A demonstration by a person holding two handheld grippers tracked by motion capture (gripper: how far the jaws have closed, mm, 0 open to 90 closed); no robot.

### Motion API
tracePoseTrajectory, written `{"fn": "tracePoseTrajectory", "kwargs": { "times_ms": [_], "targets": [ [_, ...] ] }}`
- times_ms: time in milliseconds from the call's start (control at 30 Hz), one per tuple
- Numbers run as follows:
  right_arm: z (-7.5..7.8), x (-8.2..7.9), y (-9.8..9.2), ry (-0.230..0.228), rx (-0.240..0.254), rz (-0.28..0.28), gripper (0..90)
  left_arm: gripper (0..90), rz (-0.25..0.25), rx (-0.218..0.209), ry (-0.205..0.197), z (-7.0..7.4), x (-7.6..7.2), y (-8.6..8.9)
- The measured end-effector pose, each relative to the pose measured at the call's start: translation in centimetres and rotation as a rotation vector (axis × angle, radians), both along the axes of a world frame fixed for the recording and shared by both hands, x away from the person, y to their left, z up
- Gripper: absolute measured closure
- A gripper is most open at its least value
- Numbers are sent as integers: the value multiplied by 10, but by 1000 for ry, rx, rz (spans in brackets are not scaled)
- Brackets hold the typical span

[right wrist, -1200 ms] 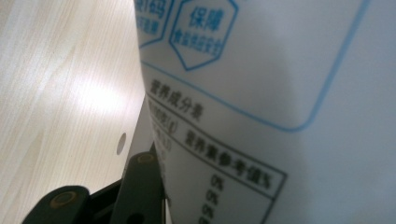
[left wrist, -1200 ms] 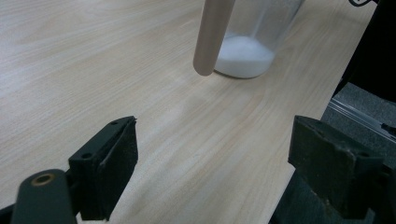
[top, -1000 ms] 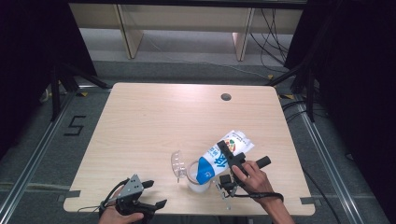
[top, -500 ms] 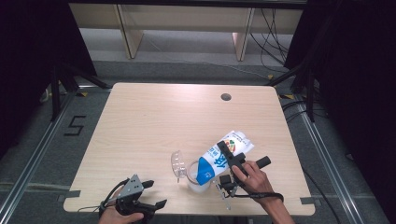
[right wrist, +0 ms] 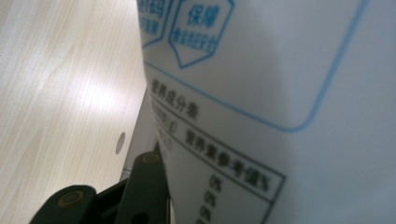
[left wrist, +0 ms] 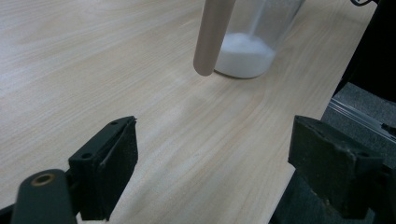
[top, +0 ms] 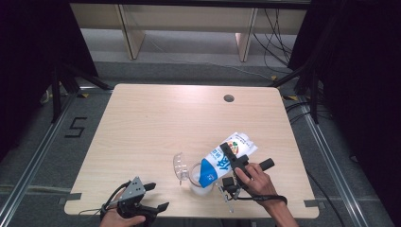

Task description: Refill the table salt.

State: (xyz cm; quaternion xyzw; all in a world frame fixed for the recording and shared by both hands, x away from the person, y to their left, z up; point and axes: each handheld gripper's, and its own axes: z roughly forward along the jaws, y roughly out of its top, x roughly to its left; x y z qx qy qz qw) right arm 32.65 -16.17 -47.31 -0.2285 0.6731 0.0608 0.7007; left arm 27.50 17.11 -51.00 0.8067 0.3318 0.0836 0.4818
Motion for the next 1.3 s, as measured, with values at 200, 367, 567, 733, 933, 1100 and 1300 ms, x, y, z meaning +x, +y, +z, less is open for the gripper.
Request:
{"fn": "tracePoseTrajectory", "kwargs": {
  "times_ms": [200, 367, 567, 733, 933, 1100, 1300],
  "targets": [
    [-1, 0, -1, 12, 11, -9, 647, 153, 2, -1, -2, 0, 0, 0],
    [-1, 0, -1, 8, 8, -9, 648, 154, 3, -3, -1, 0, 0, 0],
    [-2, 0, -1, 9, 5, -10, 651, 153, 2, -1, -2, 0, 0, 0],
    [-2, 0, -1, 9, 6, -10, 653, 153, 2, -1, -2, 0, 0, 0],
    [-2, -1, -1, 16, 2, -18, 654, 153, 2, -1, -2, 0, 0, 0],
    [0, -1, 0, 0, -5, -17, 656, 153, 2, 0, -2, 0, 0, 0],
    [-1, -1, -1, 10, -8, -27, 658, 153, 2, -1, -3, 0, 0, 0]
  ]
}}
